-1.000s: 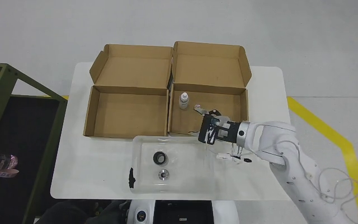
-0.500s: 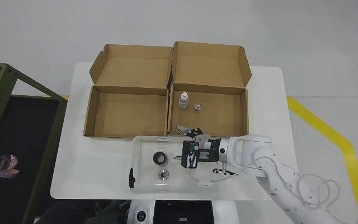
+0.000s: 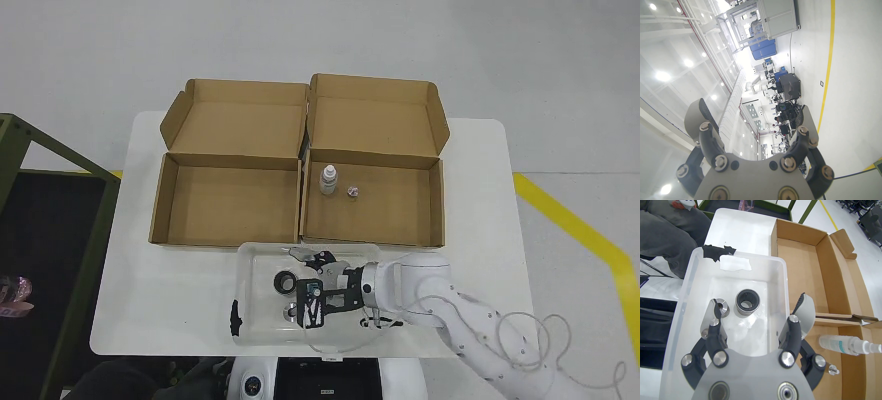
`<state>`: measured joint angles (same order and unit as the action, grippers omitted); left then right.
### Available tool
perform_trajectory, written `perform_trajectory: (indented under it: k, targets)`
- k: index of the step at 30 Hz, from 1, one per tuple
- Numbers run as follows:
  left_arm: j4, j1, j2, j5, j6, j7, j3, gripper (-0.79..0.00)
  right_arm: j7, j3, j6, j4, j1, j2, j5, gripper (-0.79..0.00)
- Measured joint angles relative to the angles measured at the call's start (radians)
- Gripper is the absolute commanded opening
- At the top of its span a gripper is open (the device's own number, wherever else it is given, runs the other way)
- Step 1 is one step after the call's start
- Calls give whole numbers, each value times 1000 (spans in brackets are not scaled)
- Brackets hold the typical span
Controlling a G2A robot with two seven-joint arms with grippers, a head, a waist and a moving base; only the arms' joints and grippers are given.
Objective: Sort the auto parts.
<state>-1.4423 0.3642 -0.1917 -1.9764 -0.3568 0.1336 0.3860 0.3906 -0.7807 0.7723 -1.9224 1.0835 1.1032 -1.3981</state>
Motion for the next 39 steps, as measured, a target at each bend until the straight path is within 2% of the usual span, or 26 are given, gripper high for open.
perform_trajectory:
  k: [3, 11, 15, 39]
  targets:
    - [0, 0, 0, 0, 0, 0, 0, 0, -1, 31, -5, 13, -16, 10, -13, -175]
    - [0, 0, 0, 0, 0, 0, 0, 0, 1, 103, -15, 59, -62, 38, -29, -163]
    - [0, 0, 0, 0, 0, 0, 0, 0, 2, 127, -21, 92, -82, 51, -34, -185]
    - [0, 0, 0, 0, 0, 0, 0, 0, -9, 158, -49, 260, -145, 98, -10, -191]
